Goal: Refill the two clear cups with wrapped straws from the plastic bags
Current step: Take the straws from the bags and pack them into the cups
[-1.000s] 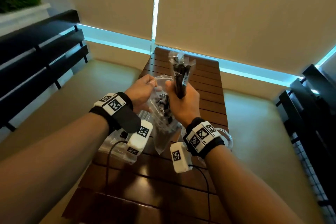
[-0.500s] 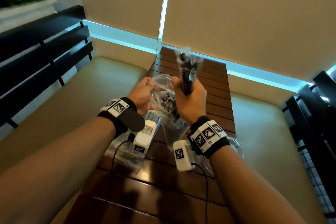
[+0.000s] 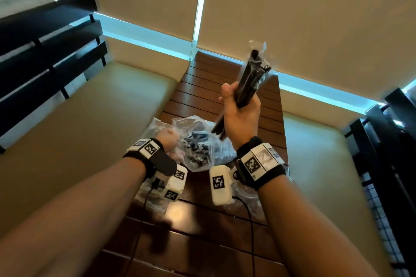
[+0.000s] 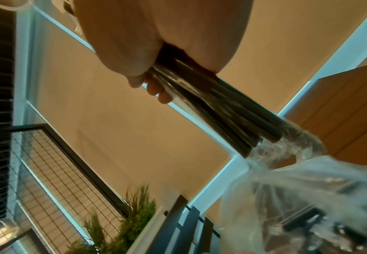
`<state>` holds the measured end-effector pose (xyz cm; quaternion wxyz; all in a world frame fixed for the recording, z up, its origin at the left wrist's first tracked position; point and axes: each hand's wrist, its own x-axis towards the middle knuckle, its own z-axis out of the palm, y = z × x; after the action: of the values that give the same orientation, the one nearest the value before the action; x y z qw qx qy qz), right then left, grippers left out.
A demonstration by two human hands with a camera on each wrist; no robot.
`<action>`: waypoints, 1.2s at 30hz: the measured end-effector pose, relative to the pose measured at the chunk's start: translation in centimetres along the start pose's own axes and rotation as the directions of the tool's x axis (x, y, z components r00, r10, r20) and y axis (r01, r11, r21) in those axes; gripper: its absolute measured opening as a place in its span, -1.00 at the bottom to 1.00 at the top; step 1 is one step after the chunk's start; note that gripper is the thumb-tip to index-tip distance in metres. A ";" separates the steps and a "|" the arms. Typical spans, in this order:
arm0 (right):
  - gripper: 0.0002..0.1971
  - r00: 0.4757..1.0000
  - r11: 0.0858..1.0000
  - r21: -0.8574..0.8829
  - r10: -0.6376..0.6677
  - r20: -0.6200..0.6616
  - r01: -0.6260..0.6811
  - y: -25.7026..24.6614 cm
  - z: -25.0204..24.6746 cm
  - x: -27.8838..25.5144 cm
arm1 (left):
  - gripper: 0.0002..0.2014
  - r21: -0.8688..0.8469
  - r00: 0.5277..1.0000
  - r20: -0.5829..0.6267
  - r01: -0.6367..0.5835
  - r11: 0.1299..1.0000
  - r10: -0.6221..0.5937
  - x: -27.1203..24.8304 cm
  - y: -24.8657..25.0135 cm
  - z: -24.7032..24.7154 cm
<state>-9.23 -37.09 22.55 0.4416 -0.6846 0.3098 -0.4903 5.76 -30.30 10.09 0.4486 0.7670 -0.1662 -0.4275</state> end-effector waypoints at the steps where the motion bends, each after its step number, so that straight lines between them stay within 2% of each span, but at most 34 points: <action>1: -0.79 1.000 0.999 0.010 0.031 0.000 -0.031 0.5 -0.1 -0.2 | -0.74 -0.051 0.999 -0.002 0.035 0.998 -0.035 0.3 -0.5 0.0; 3: -0.82 0.997 0.996 0.034 0.082 0.006 -0.082 1.0 -0.4 -0.5 | -0.72 -0.080 0.998 -0.030 0.049 0.996 -0.051 1.2 -0.9 -0.3; 5: -0.84 0.993 0.992 0.041 0.116 0.018 -0.117 1.6 -0.7 -0.8 | -0.76 -0.012 0.998 -0.056 -0.001 1.000 0.000 1.1 -0.8 -0.8; 6: -0.84 0.991 0.990 0.042 0.133 0.019 -0.134 1.9 -0.9 -1.0 | -0.87 0.106 0.999 -0.050 -0.005 0.994 0.010 0.6 -0.7 -1.0; 7: -0.83 0.989 0.988 0.046 0.149 0.018 -0.150 2.0 -0.9 -1.2 | -0.87 0.243 0.999 -0.037 0.001 0.970 0.008 0.5 -1.0 -1.3; 9: -0.82 0.984 0.983 0.037 0.177 0.019 -0.178 2.6 -1.1 -1.6 | -0.72 0.463 1.000 -0.003 0.006 0.887 -0.005 -0.2 -1.7 -1.6; 11: -0.83 0.977 0.978 0.017 0.207 0.048 -0.208 3.0 -1.0 -2.0 | -0.62 0.529 0.998 -0.053 -0.004 0.848 0.038 -1.4 -1.6 -1.5; 13: -0.83 0.968 0.972 -0.036 0.233 0.090 -0.230 3.1 -0.8 -2.4 | -0.43 0.477 0.965 -0.187 -0.075 0.876 0.184 -2.9 -0.4 -1.1; 14: -0.79 0.969 0.974 -0.078 0.221 0.107 -0.214 3.2 -0.7 -2.6 | -0.41 0.396 0.931 -0.222 -0.187 0.899 0.291 -4.1 0.9 -0.8; 15: -0.75 0.973 0.974 -0.138 0.195 0.123 -0.177 3.2 -0.7 -2.8 | -0.44 0.268 0.899 -0.182 -0.344 0.900 0.398 -5.2 2.4 -0.5; 16: -0.75 0.977 0.971 -0.196 0.162 0.139 -0.133 3.4 -0.7 -3.0 | -0.50 0.084 0.875 -0.063 -0.475 0.876 0.480 -6.6 4.1 -0.2; 17: -0.80 0.979 0.965 -0.245 0.131 0.155 -0.091 3.4 -0.7 -3.1 | -0.54 -0.100 0.836 0.116 -0.527 0.844 0.536 -8.0 5.6 0.1; 18: -0.89 0.979 0.955 -0.290 0.113 0.169 -0.060 3.3 -0.6 -3.2 | -0.53 -0.215 0.782 0.279 -0.516 0.830 0.558 -9.3 6.9 0.6; 19: -0.87 0.977 0.941 -0.336 0.108 0.185 -0.040 3.2 -0.5 -3.5 | -0.48 -0.260 0.735 0.368 -0.507 0.822 0.570 -10.3 7.8 1.0; 20: -0.80 0.972 0.924 -0.382 0.113 0.204 -0.028 3.2 -0.4 -3.7 | -0.46 -0.242 0.719 0.396 -0.518 0.820 0.571 -10.9 8.3 1.6; 22: -0.65 0.961 0.881 -0.472 0.148 0.235 -0.021 2.8 -0.4 -4.1 | -0.57 -0.159 0.757 0.303 -0.559 0.814 0.579 -11.5 8.9 3.1; 24: -0.63 0.968 0.898 -0.439 0.109 0.228 0.003 2.2 -0.8 -4.4 | -0.77 -0.168 0.802 0.159 -0.553 0.816 0.576 -11.6 8.9 4.7; 26: -0.66 0.961 0.914 -0.404 0.070 0.268 0.046 2.1 -1.6 -4.5 | -0.81 -0.203 0.835 0.041 -0.531 0.823 0.549 -12.0 8.9 5.7; 27: -0.64 0.944 0.914 -0.402 0.090 0.319 0.048 2.4 -2.2 -4.7 | -0.78 -0.212 0.840 -0.002 -0.530 0.821 0.542 -12.4 9.0 5.9; 30: -0.51 0.855 0.873 -0.487 0.281 0.436 -0.039 4.2 -4.4 -5.2 | -0.70 -0.276 0.802 -0.076 -0.588 0.760 0.592 -13.8 10.5 5.6; 32: -0.52 0.814 0.835 -0.532 0.403 0.417 -0.141 5.4 -5.8 -5.8 | -0.73 -0.331 0.763 -0.114 -0.633 0.699 0.637 -14.9 11.9 4.9; 34: -0.59 0.817 0.832 -0.499 0.452 0.358 -0.242 5.9 -6.6 -6.0 | -0.74 -0.342 0.719 -0.118 -0.677 0.652 0.684 -15.6 12.8 4.6; 36: -0.72 0.844 0.834 -0.497 0.433 0.317 -0.240 6.0 -6.6 -5.5 | -0.72 -0.321 0.677 -0.077 -0.712 0.625 0.732 -16.3 13.1 4.7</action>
<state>-17.19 -36.84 15.77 0.4126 -0.7872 0.4286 -0.1622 -5.80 -29.61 28.12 0.6966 0.5377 -0.4002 -0.2559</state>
